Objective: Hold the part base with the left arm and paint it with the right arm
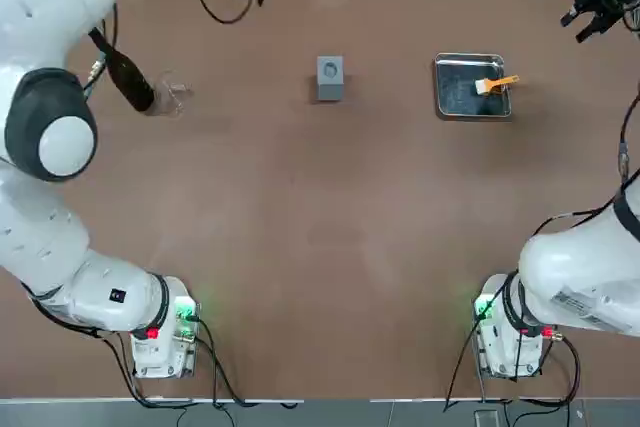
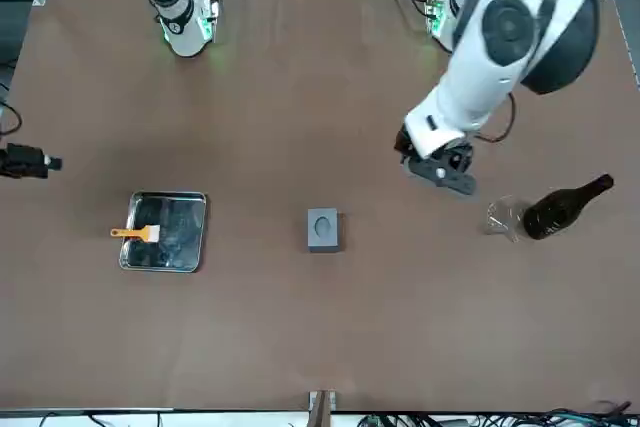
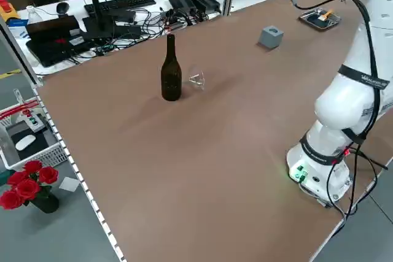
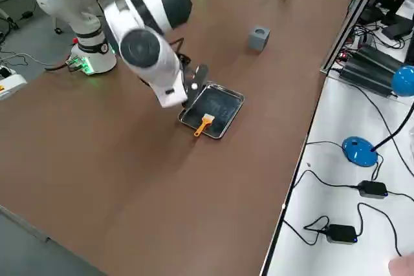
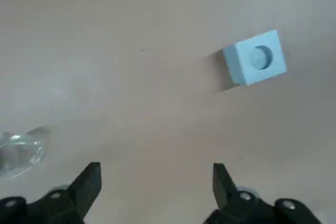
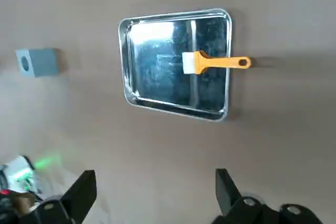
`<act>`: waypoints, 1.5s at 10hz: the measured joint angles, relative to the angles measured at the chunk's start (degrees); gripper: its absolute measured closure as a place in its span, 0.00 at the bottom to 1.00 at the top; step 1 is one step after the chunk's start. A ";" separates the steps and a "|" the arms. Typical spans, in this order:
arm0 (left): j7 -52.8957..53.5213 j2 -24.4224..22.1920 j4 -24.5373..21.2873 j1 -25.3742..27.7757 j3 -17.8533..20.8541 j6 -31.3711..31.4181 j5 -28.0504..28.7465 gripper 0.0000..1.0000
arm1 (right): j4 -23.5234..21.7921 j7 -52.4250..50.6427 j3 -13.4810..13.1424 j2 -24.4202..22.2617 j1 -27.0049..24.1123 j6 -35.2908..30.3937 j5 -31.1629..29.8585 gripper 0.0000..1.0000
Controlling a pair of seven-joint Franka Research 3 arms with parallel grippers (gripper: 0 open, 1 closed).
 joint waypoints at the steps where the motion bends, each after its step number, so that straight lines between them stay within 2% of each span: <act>1: -0.53 1.49 -0.03 -1.87 -0.04 1.69 0.21 0.10 | 0.28 -0.11 -0.80 4.13 -0.19 0.05 4.02 0.00; 3: -0.65 4.41 -0.06 -4.30 -0.05 4.81 0.24 0.16 | 4.15 -1.60 -1.60 13.40 -1.23 0.17 10.88 0.00; 5: -0.48 6.92 -0.07 -5.19 -0.06 8.39 0.26 0.48 | 7.62 -1.94 -1.72 19.71 -2.06 0.00 16.62 0.00; 6: -0.08 8.17 -0.09 -5.21 -0.05 10.16 0.27 0.50 | 8.98 -2.47 -1.74 21.91 -2.60 -0.47 18.34 0.00; 8: 0.11 11.07 -0.12 -6.39 -0.08 14.69 0.27 0.67 | 13.59 -5.38 -1.78 26.13 -3.80 -1.71 20.86 0.00; 10: 0.08 14.18 -0.19 -8.22 -0.08 18.92 2.49 0.78 | 18.23 -7.96 -1.79 29.63 -4.22 -1.64 21.37 0.00; 11: 0.08 15.99 -0.20 -8.63 -0.07 21.31 3.79 0.81 | 19.78 -8.82 -1.79 30.70 -4.19 -1.52 21.38 0.00; 13: 0.27 19.42 -0.16 -8.85 -0.07 23.84 4.73 0.99 | 20.95 -10.64 -1.86 32.84 -4.20 -1.36 21.38 0.00; 15: 0.64 21.53 -0.12 -8.81 -0.05 26.45 4.76 0.99 | 21.06 -12.15 -1.88 34.26 -4.20 -1.36 21.39 0.00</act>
